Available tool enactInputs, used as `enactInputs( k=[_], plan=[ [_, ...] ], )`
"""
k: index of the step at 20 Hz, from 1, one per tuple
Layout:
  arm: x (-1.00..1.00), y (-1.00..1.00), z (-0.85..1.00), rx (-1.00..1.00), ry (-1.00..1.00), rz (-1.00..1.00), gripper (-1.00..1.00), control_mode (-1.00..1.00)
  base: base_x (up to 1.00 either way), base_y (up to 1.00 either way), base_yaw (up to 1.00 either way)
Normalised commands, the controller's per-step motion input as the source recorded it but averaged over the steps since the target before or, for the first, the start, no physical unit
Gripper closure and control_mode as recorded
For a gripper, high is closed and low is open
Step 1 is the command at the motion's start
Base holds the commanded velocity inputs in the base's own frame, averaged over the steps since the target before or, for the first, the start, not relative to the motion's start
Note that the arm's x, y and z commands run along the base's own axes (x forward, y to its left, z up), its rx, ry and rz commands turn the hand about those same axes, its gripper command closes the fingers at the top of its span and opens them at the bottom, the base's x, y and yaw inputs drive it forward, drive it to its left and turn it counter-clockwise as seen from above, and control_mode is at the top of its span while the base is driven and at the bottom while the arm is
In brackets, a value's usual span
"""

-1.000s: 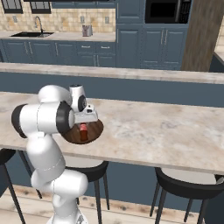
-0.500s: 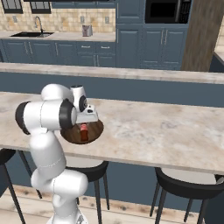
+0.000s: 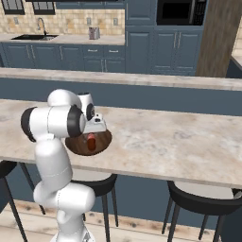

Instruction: Open the fridge, grab two sodas, and place both sodas inside the bowl with ice on the dining counter.

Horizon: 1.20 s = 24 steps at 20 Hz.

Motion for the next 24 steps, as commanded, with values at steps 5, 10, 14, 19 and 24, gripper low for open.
enactInputs(
  k=[5, 10, 14, 19, 24],
  plan=[
    [-0.04, 0.0, -0.07, 0.0, -0.01, 0.0, -1.0, -1.0, 0.0, 0.0, 0.0],
    [-0.4, 0.0, 0.01, 0.0, -0.06, -0.01, -1.0, -1.0, 0.0, 0.0, 0.0],
    [-0.56, 0.0, 0.25, 0.0, -0.12, -0.02, -1.0, -1.0, 0.0, 0.0, 0.0],
    [-0.58, 0.0, 0.48, 0.0, -0.13, -0.03, -1.0, -1.0, 0.0, 0.0, 0.0],
    [-0.4, 0.0, 0.66, 0.01, -0.08, -0.03, -1.0, -1.0, 0.0, 0.0, 0.0]
  ],
)
